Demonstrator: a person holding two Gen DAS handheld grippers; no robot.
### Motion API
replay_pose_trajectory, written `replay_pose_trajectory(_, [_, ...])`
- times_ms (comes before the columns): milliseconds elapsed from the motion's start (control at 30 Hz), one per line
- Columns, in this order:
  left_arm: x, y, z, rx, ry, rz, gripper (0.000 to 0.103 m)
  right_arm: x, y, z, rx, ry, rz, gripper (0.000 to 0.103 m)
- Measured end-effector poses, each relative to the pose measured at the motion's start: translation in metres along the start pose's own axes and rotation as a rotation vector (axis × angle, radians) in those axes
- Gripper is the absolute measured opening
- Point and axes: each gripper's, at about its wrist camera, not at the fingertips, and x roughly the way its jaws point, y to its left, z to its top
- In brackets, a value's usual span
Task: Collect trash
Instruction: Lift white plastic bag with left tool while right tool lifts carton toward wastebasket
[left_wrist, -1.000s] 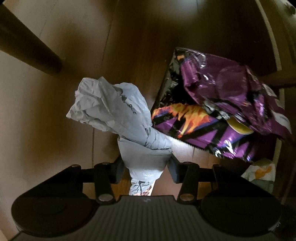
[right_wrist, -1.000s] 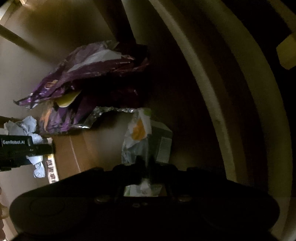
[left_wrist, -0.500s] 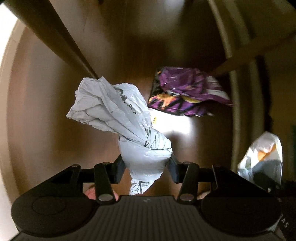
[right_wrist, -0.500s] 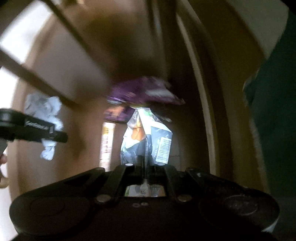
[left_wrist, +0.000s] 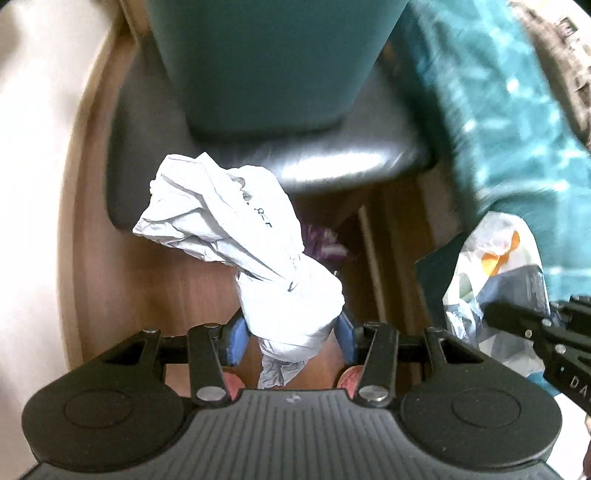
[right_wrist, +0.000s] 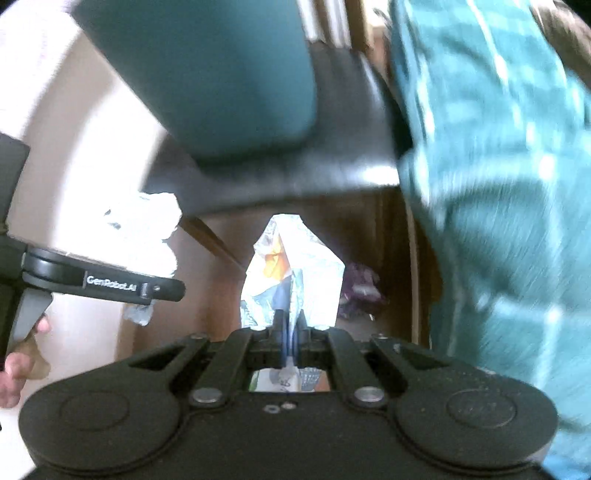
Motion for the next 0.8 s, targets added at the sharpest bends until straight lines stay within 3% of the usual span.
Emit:
replay_pose_trajectory(167, [-0.083,-0.018,0.02,0.006,-0.089,0.0,0.047,-0.079,0.018,0.042,-0.117,-0.082,0.036,0.003])
replay_pose_trajectory(433, [-0.174,-0.051,0.054,0.0,-0.226,0.02,0.048,-0.165,0.035,0.102,-0.256,-0.192,0.086,0.003])
replay_pose_trajectory(600, [-0.221,-0.056,0.074,0.003,-0.285,0.033,0.048,-0.201,0.047,0.138,-0.322,-0.26,0.103,0.003])
replay_pose_trajectory(800, [-0.242,-0.048,0.107,0.002,-0.334,0.076,0.048,-0.213,0.063,0.187,-0.37,-0.328,0.108,0.003])
